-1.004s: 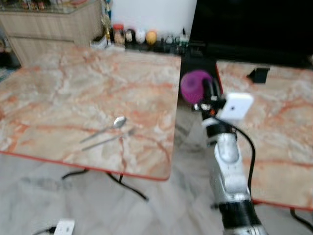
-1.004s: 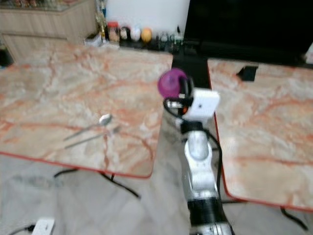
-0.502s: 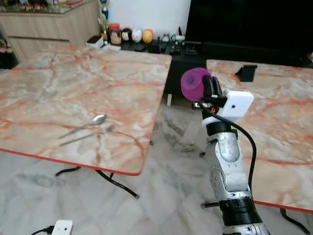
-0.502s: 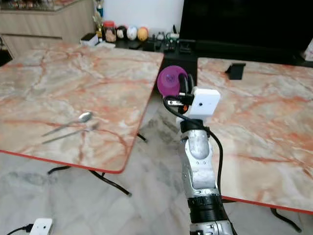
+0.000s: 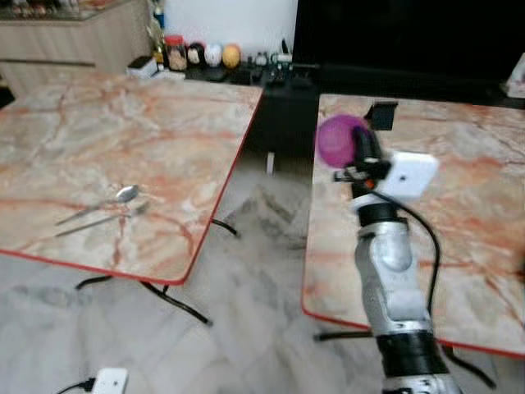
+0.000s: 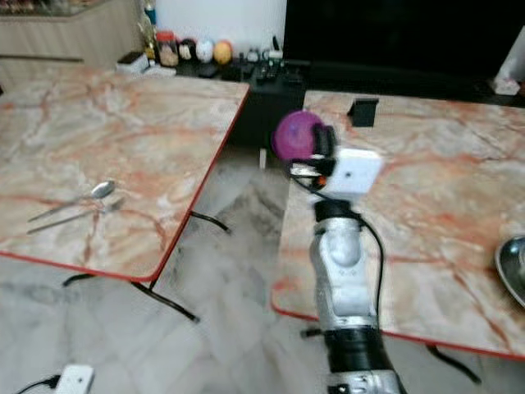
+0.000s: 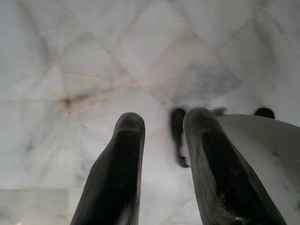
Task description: Setting the table
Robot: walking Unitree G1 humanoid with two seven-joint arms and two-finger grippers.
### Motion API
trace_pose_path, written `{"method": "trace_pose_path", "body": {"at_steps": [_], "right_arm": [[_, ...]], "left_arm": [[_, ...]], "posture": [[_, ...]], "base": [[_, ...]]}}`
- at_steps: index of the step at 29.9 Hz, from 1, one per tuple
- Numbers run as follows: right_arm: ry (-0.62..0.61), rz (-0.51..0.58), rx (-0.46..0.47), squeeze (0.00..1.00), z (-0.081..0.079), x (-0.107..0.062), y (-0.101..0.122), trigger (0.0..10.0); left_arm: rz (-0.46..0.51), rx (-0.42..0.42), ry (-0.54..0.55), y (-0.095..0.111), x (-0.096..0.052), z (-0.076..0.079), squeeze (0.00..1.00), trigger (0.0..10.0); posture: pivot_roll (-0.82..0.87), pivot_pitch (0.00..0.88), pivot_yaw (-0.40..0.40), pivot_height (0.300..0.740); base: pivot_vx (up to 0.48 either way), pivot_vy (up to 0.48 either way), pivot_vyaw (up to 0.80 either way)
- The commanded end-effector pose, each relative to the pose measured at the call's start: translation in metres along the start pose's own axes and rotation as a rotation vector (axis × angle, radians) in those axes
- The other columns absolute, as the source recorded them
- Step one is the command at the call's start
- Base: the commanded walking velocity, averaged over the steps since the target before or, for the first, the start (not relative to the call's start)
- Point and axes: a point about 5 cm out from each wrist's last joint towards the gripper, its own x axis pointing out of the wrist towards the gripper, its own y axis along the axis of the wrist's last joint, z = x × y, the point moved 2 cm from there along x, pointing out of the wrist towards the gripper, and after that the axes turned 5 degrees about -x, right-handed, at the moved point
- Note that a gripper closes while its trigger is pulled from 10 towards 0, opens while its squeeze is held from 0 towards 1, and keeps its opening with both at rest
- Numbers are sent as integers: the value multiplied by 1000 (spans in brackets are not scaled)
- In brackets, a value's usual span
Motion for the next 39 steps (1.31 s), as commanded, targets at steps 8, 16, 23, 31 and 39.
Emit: {"method": "trace_pose_path", "body": {"at_steps": [8,16,23,31,39], "right_arm": [[15,17,14,0,-7,3,3,10000],[0,12,13,0,-5,4,3,10000],[-17,-4,7,0,-1,4,1,10000],[-18,-10,8,0,1,5,0,10000],[-11,6,9,0,-1,6,2,10000]], "left_arm": [[-7,16,11,-3,-2,-5,0,10000],[-8,4,15,-4,-2,-5,0,10000],[-9,-5,12,-4,-2,-5,0,10000],[-6,-13,11,-3,-2,-4,0,10000],[-3,-28,14,-4,-2,-3,0,10000]], "posture": [[16,0,-18,740],[14,0,-19,740],[14,0,-19,740],[11,0,-30,740],[14,0,-35,740]], "base": [[0,-258,0],[0,-194,0],[0,0,-330],[0,0,-771],[0,0,-380]]}}
